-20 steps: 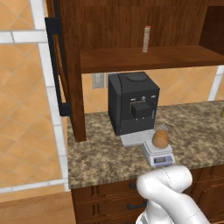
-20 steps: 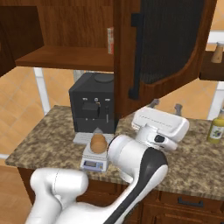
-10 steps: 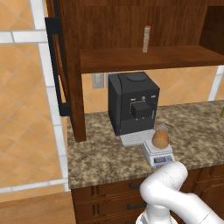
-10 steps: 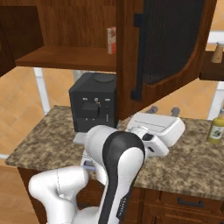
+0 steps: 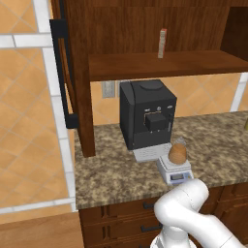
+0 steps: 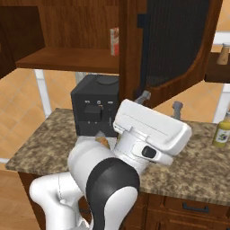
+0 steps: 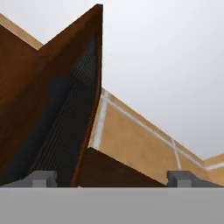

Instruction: Pick the honey bottle and place it on the digital scale for weighing, and close the cabinet.

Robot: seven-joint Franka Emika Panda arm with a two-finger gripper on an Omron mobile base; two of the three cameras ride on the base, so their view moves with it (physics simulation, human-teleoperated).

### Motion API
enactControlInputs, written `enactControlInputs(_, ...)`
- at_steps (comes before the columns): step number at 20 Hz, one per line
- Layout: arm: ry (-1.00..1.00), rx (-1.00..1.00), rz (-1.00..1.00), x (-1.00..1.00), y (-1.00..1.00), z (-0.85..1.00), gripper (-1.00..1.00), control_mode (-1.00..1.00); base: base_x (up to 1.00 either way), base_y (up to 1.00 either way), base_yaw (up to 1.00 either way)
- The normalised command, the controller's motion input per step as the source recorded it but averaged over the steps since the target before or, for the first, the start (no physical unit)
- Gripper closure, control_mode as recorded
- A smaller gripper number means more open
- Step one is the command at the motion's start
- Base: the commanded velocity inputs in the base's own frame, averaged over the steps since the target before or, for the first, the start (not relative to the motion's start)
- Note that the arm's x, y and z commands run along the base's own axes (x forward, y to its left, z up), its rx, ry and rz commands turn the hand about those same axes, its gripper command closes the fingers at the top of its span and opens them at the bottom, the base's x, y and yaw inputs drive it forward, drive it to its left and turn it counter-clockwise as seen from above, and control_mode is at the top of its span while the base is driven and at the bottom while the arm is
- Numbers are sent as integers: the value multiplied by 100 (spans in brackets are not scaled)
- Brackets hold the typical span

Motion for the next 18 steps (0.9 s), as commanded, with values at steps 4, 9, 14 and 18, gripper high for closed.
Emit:
enactControlInputs(4,-39,0,23,92,49,24,-100,-100,0,0,0)
enactControlInputs(9,17,6,24,100,32,-29,-100,-100,0,0,0)
enactControlInputs(14,19,17,35,100,37,-35,-100,-100,0,0,0)
enactControlInputs(18,-4,16,30,100,47,0,-100,-100,0,0,0)
